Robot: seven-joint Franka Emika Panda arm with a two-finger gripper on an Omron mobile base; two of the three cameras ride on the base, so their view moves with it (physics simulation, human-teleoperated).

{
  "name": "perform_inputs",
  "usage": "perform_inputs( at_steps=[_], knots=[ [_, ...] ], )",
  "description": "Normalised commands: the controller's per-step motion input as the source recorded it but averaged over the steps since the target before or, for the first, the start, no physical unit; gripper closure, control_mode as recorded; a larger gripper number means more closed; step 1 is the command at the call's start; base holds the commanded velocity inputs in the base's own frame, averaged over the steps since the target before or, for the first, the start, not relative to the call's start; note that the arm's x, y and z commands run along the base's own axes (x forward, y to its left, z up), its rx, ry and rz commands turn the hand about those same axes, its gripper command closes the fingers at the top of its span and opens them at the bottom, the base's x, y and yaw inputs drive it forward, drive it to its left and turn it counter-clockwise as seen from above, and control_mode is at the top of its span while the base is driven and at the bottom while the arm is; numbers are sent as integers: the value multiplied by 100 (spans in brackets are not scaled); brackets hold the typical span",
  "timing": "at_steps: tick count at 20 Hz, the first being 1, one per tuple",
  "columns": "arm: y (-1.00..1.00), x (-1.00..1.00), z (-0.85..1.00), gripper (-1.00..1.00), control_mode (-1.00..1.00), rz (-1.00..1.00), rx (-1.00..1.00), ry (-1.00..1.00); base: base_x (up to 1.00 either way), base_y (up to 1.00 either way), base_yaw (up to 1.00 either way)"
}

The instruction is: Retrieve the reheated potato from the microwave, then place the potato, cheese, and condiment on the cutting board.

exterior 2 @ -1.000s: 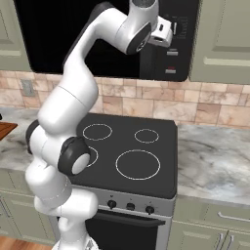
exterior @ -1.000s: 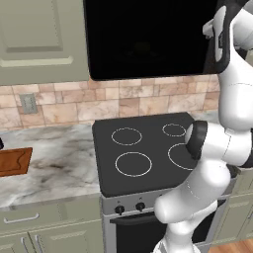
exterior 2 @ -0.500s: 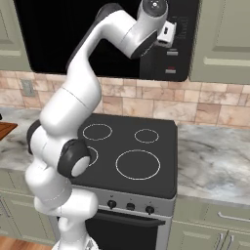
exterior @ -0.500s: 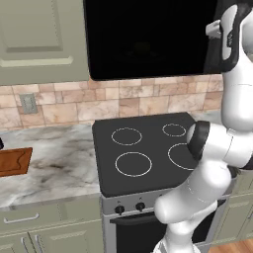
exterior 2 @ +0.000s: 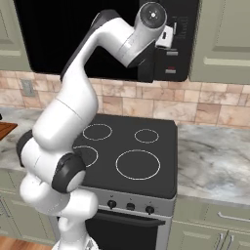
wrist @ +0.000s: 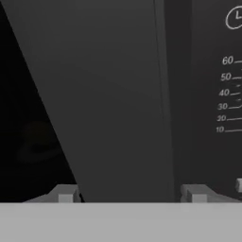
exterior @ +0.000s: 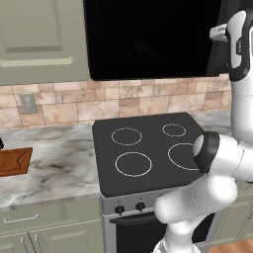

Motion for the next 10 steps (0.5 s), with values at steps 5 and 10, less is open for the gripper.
perform_inputs(
  at_steps=[5, 10],
  knots=[
    [29, -51, 0, 100, -100, 2, 0, -10, 0, 0, 0],
    [24, -46, 11, 100, -100, 1, 0, -9, 0, 0, 0]
  ],
)
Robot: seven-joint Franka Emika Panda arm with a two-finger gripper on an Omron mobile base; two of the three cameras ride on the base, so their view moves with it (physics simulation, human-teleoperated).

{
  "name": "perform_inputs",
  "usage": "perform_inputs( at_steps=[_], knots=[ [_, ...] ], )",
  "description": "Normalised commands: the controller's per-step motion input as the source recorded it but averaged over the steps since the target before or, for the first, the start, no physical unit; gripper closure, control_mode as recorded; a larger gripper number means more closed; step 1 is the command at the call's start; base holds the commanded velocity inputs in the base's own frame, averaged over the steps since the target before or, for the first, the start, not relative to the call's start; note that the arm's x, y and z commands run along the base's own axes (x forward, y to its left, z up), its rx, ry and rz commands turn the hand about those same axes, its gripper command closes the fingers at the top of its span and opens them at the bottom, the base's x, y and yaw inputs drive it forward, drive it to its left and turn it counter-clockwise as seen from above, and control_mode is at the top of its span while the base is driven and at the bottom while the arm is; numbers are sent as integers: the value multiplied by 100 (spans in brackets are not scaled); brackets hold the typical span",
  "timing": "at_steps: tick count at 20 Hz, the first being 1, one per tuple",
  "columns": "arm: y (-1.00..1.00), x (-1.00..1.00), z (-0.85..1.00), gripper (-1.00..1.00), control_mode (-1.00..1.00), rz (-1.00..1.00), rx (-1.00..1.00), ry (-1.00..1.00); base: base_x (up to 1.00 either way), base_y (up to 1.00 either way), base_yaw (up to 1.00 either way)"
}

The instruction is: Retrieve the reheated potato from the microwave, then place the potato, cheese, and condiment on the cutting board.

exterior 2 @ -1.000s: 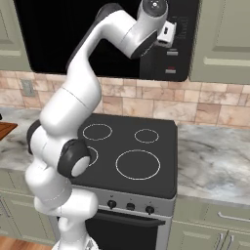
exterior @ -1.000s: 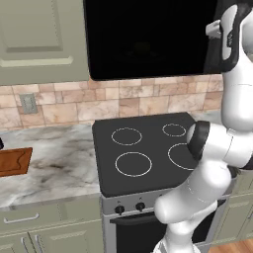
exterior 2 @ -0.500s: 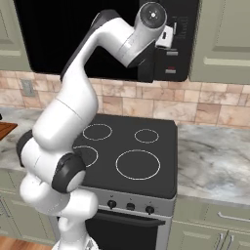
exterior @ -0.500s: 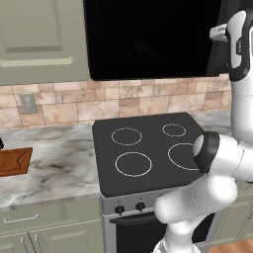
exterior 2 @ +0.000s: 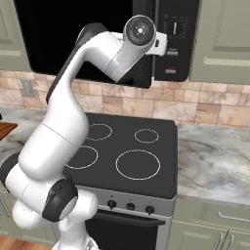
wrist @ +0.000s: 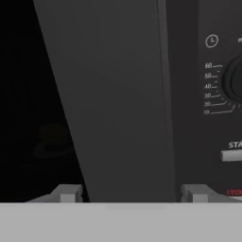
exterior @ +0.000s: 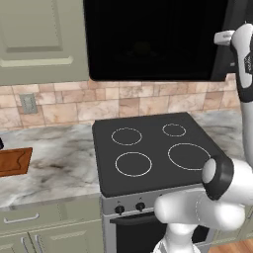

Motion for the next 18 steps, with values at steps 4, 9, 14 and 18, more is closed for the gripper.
perform_inputs(
  at_steps=[4, 9, 14, 18],
  knots=[
    [20, -47, 21, 100, -100, 0, 0, -11, 0, 0, 0],
    [19, -48, 24, 100, -100, 0, 0, -8, 0, 0, 0],
    [15, -48, 29, 100, -100, 0, 0, -3, 0, 0, 0],
    [9, -52, 30, 100, -100, 0, 0, 0, 0, 0, 0]
  ],
)
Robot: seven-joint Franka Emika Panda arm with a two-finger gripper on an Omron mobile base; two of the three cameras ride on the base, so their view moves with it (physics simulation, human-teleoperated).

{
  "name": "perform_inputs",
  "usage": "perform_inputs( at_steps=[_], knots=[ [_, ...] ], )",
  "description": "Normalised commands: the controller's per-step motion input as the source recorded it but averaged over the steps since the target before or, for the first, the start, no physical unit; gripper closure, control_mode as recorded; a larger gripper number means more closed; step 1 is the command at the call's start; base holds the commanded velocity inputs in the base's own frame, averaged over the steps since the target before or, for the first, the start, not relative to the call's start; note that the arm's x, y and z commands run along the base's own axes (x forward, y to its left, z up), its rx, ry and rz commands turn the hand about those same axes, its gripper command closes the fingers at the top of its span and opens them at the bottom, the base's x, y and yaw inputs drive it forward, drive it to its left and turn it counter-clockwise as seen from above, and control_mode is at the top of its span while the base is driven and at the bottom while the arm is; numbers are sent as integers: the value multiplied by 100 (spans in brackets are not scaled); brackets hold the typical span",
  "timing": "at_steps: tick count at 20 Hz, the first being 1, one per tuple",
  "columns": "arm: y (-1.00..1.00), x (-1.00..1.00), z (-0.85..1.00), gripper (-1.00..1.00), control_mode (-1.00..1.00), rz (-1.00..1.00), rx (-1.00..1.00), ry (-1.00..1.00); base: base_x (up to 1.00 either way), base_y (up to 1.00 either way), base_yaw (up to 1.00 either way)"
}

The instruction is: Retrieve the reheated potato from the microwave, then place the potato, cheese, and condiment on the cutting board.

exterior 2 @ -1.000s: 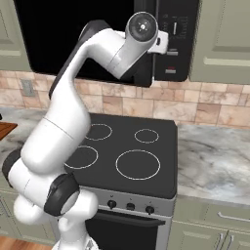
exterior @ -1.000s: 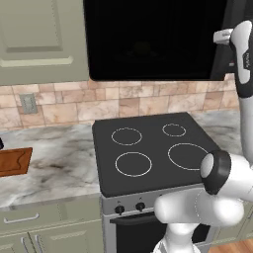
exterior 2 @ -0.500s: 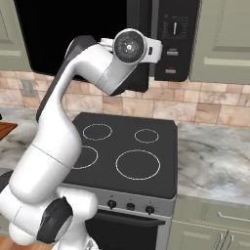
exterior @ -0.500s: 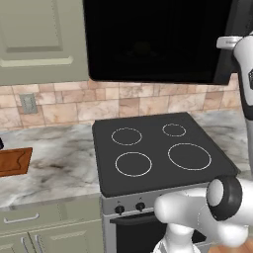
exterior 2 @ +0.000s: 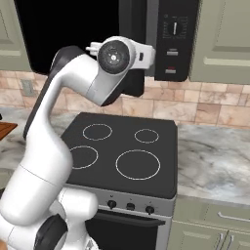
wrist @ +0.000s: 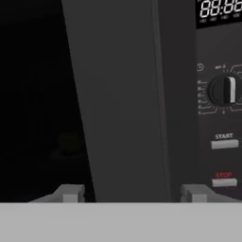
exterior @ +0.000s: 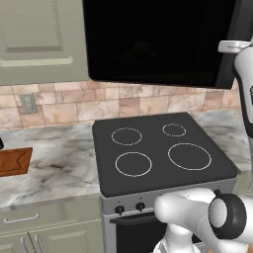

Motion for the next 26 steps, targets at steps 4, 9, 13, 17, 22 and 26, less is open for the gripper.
perform_inputs(
  at_steps=[4, 9, 13, 17, 22, 26],
  knots=[
    [9, -56, 27, 100, -100, 0, 0, 3, 0, 0, 0],
    [13, -58, 21, 100, -100, -8, 0, 10, 0, 0, 0],
    [18, -60, 17, 100, -100, -8, 0, 4, 0, 0, 0],
    [22, -58, 14, 100, -100, -7, 0, 2, 0, 0, 0],
    [23, -56, 13, 100, -100, -7, 0, 0, 0, 0, 0],
    [23, -46, 10, 100, -100, -5, 0, 4, 0, 0, 0]
  ],
)
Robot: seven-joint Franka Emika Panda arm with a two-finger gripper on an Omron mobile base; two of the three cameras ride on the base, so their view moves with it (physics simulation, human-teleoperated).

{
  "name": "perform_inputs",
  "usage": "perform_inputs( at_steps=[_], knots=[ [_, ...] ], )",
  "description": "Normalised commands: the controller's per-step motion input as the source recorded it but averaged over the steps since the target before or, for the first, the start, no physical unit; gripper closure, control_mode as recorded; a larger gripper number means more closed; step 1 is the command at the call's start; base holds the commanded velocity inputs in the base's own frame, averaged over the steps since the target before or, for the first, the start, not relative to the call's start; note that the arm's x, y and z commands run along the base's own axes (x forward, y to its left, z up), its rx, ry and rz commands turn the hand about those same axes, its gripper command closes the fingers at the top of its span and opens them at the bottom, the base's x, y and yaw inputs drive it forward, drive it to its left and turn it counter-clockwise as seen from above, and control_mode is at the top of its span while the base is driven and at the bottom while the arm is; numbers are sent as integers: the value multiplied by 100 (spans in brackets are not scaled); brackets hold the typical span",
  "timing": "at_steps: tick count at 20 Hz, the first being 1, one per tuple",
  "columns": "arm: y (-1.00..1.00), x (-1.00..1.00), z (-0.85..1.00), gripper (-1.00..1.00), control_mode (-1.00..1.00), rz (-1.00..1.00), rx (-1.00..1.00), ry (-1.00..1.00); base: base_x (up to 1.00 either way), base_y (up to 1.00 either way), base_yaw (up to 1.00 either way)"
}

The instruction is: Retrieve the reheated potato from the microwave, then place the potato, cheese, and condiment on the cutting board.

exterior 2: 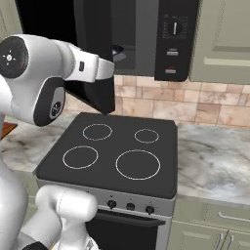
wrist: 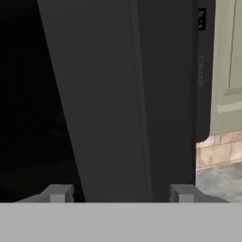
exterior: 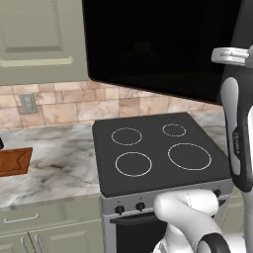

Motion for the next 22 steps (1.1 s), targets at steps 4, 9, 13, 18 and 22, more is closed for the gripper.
perform_inputs(
  at_steps=[4, 9, 13, 18, 22],
  knots=[
    [25, -42, 12, 100, -100, -5, 0, 6, 0, 0, 0],
    [28, -37, 9, 100, -100, -7, 0, 10, 0, 0, 0],
    [31, -43, 8, 100, -100, -8, 2, 2, 0, 0, 0],
    [33, -41, 5, 100, -100, -8, 3, 0, 0, 0, 0],
    [31, -29, 0, 100, -100, -8, 3, 1, 0, 0, 0]
  ],
)
